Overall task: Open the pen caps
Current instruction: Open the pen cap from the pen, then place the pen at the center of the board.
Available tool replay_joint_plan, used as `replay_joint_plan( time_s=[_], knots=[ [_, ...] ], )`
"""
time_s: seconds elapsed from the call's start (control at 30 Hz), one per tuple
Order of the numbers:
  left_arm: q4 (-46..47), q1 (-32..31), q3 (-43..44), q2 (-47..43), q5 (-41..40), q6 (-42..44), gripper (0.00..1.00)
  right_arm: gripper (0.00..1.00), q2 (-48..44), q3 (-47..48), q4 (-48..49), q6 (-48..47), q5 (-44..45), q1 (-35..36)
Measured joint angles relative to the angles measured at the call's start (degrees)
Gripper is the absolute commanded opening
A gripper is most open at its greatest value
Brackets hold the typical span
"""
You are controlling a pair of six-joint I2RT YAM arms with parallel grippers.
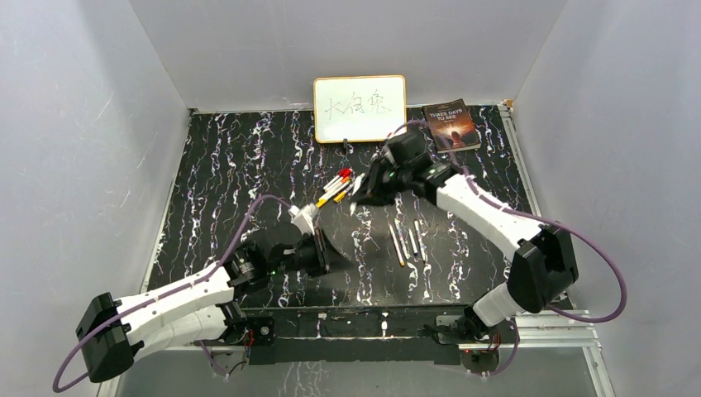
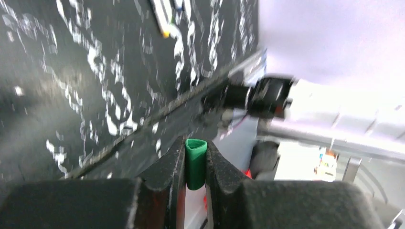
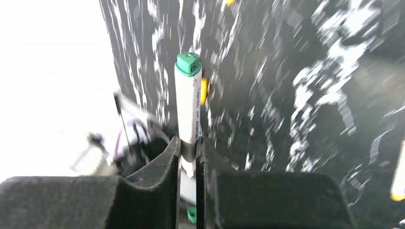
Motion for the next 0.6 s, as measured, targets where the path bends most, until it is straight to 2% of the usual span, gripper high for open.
replay_joint_plan(
  time_s=[0.13, 0.2, 0.4, 0.6],
  knots=[
    [-4.17, -3.13, -2.40, -0.92, 3.50, 0.00, 0.00, 0.00, 1.22, 1.64, 3.43, -0.92, 2.97, -9.86],
    [-5.29, -3.85, -2.75, -0.68, 4.11, 0.02, 0.00, 0.00, 1.25, 1.77, 4.02, -1.14, 3.63, -12.33],
    [-7.87, -4.90, -2.75, -0.59, 4.24, 0.04, 0.00, 0.00, 2.58, 4.17, 2.23, -6.29, 4.04, -12.72],
    [-10.45, -4.92, -2.75, -0.55, 3.69, 0.04, 0.00, 0.00, 2.58, 4.63, -6.32, -15.50, 7.74, -11.98]
  ],
)
